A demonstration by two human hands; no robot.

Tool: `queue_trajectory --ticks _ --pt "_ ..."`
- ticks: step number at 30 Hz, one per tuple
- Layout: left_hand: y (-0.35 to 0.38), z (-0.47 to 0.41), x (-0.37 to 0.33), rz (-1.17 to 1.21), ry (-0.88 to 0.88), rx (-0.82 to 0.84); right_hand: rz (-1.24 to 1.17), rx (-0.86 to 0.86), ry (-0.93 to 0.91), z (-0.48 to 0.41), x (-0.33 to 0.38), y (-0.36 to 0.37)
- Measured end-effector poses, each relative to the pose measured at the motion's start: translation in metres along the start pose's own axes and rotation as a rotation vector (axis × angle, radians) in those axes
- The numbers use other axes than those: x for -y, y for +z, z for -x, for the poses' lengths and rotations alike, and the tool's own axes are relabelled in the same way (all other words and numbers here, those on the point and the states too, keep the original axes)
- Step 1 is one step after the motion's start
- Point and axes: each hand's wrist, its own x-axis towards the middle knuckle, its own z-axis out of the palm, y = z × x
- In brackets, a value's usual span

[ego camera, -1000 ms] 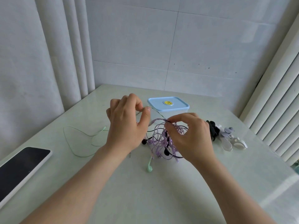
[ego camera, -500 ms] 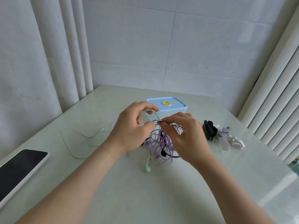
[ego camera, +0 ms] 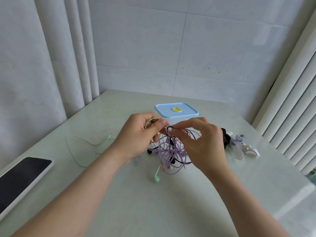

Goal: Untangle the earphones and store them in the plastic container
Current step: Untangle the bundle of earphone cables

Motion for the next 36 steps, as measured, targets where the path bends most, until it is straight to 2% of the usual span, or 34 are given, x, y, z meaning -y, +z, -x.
queue_trajectory --ticks 6,12,20,28,36 --pt "-0.002 -0.002 0.000 0.101 -0.079 -0.020 0.123 0.009 -0.026 0.000 -0.005 0.001" --pt "0.001 0.000 -0.002 0.036 0.012 0.032 0.102 0.094 -0.124 0.003 -0.005 0.004" --pt "0.001 0.000 -0.001 0.084 0.017 -0.012 0.047 0.156 -0.097 0.005 -0.004 0.007" --pt "0.002 0.001 -0.001 0.077 -0.023 -0.060 0.000 0.065 -0.104 0.004 0.003 0.005" --pt "-0.001 0.000 -0.003 0.193 -0.107 -0.124 0.064 0.203 -0.148 0.005 0.001 0.000"
